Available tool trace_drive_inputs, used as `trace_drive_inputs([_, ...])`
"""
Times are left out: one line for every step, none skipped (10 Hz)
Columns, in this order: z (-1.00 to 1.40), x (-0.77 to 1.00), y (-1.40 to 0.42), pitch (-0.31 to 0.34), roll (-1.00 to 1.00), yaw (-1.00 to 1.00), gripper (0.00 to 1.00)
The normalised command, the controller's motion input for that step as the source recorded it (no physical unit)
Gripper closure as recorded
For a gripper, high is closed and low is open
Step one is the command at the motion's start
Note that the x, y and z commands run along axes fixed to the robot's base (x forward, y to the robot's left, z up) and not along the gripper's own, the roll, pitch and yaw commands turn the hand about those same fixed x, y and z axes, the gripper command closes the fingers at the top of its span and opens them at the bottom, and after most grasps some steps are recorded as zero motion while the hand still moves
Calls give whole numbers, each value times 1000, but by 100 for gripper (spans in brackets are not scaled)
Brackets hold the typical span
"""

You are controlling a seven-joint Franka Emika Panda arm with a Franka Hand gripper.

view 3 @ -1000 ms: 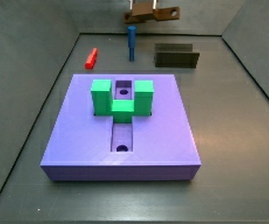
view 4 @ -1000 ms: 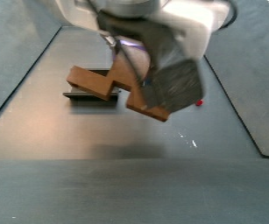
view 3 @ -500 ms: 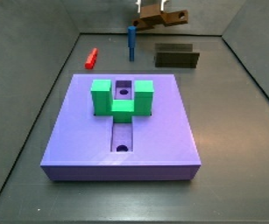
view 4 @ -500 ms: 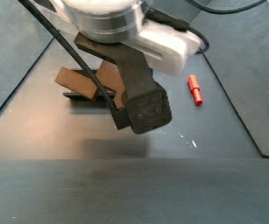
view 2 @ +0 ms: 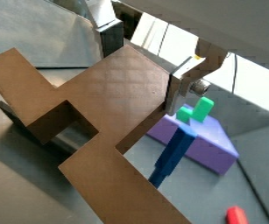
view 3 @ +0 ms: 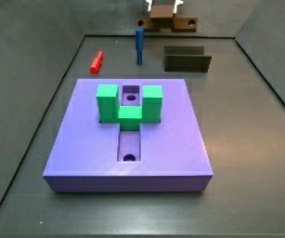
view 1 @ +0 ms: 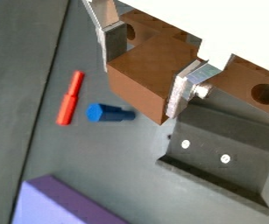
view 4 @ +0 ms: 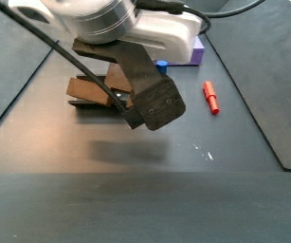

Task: Pick up the brown object. Move up. Place the brown object on the fixture. Regrasp the brown object. Move to above the board. Insert the brown object.
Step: Place the brown object on the fixture.

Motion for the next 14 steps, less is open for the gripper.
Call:
trace_drive_inputs([0, 874, 0, 243, -751, 0, 100])
trace_drive_inputs([0, 774, 169, 0, -934, 0, 100])
trace_drive_inputs([0, 783, 171, -109, -723, 0, 100])
trace_drive_inputs([-37, 683, 49, -343, -560, 0, 100])
trace_drive_inputs([-17, 717, 0, -297, -494, 0, 100])
trace_drive_inputs([0, 691, 0, 497, -126, 243, 100])
trace_drive_inputs([0, -46, 57, 0, 0, 0, 100])
trace_drive_inputs([0, 734, -49, 169, 0, 349, 100])
trace_drive_inputs([51, 997, -209, 151, 0, 177, 100])
trace_drive_inputs([0, 1000, -220, 46, 0, 46, 100])
trace_drive_inputs([0, 1000, -251, 0, 0, 0, 100])
trace_drive_inputs([0, 1000, -229, 0, -23, 0, 100])
trace_drive_inputs([0, 1000, -171, -20, -43, 0, 100])
trace_drive_inputs([0, 1000, -171, -29, -29, 0, 100])
